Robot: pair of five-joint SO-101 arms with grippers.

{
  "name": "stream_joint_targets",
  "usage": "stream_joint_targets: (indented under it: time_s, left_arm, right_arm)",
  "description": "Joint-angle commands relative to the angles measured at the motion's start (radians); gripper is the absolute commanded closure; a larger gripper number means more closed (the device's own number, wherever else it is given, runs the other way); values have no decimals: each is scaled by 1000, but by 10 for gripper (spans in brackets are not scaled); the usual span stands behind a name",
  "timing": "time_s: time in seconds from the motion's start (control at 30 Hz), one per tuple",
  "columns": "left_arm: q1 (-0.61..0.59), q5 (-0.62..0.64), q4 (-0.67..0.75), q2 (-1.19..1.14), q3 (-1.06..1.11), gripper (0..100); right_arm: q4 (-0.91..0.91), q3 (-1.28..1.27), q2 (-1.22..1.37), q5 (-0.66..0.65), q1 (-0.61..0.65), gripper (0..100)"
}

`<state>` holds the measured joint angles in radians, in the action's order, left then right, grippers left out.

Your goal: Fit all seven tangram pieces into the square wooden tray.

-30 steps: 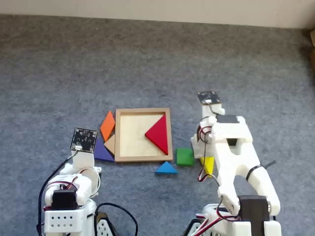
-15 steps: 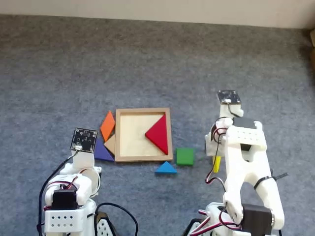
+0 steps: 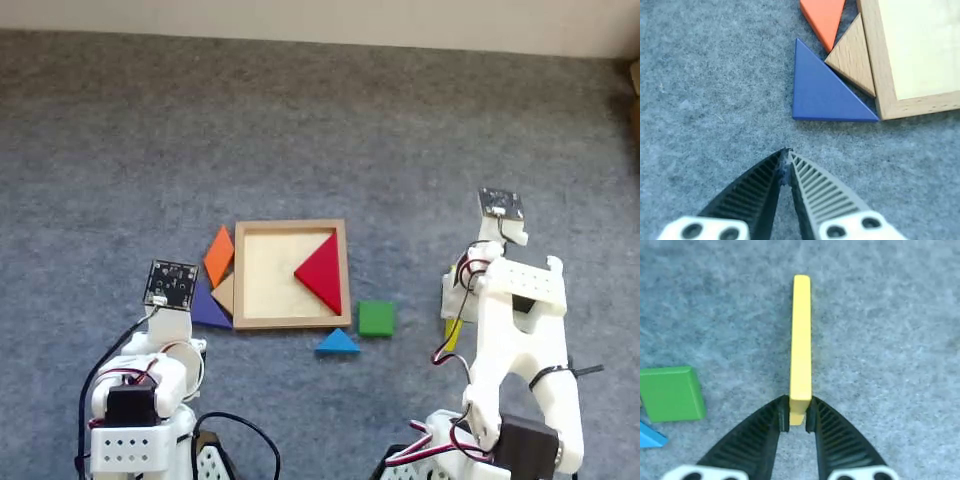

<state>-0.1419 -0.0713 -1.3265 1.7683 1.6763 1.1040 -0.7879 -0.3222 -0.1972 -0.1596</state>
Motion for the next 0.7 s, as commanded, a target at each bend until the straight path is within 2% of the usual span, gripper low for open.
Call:
stream_joint_targets:
  time_s: [0.0, 0.23, 0.33, 0.57, 0.67]
  left_arm:
    - [18, 5, -6, 51, 19, 995]
    - [18, 5, -6, 51, 19, 995]
    - [18, 5, -6, 51, 19, 995]
    - [18, 5, -6, 51, 19, 995]
    - [18, 5, -6, 51, 19, 995]
  right_arm:
    - [-31, 18, -30, 12, -8, 947]
    - [-133, -61, -27, 12, 39, 949]
    - [-160, -71, -27, 8, 42, 987]
    - [-162, -77, -38, 3, 39, 993]
    - [-157, -71, -39, -46, 42, 993]
